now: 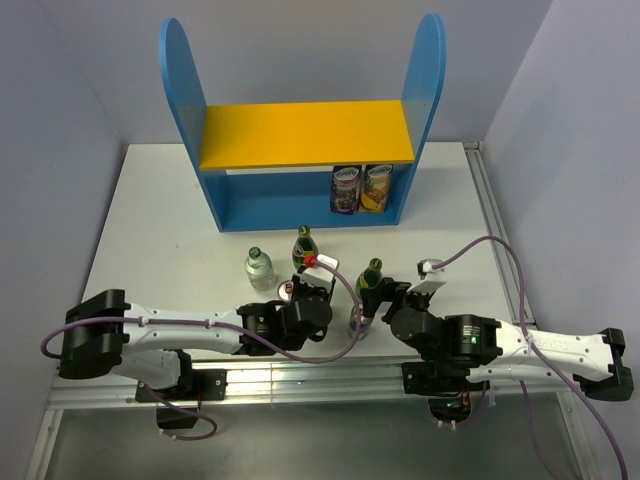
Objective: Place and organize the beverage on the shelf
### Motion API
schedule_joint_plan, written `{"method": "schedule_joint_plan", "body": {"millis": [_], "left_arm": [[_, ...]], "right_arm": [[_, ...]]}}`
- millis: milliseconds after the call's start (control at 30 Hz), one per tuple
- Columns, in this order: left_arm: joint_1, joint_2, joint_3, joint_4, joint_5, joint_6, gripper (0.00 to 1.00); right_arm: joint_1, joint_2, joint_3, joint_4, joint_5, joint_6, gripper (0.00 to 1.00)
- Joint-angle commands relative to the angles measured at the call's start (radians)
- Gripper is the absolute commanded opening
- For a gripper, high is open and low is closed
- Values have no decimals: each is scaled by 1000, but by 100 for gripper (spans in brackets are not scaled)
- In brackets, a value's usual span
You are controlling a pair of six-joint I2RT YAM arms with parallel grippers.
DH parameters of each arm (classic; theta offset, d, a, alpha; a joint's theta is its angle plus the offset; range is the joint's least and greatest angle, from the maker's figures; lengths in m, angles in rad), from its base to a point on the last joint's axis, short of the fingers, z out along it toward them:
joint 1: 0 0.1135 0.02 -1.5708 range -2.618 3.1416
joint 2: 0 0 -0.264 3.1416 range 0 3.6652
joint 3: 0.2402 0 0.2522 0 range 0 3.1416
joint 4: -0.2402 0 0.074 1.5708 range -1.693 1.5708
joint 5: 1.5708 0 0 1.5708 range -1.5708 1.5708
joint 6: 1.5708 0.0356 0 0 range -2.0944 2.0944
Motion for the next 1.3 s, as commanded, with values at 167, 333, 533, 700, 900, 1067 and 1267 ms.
{"method": "schedule_joint_plan", "body": {"millis": [167, 333, 533, 700, 900, 1067, 1267], "left_arm": [[3, -142, 145, 35, -94, 91, 0], [43, -179, 254, -38, -84, 148, 0], [209, -225, 438, -126, 13, 219, 0], [385, -194, 654, -192, 108, 292, 0], [551, -90, 851, -281, 221, 317, 0], [686, 5, 998, -318, 293, 332, 0], [832, 123, 1123, -347, 389, 315, 0]], "right_arm": [[-2, 1, -2, 25, 24, 1, 100], [-2, 7, 0, 22, 27, 1, 100], [-2, 10, -2, 20, 28, 6, 100], [-2, 5, -2, 20, 30, 6, 100], [-2, -4, -5, 20, 27, 6, 100], [-2, -15, -8, 27, 20, 0, 100], [-2, -19, -13, 30, 17, -2, 100]]}}
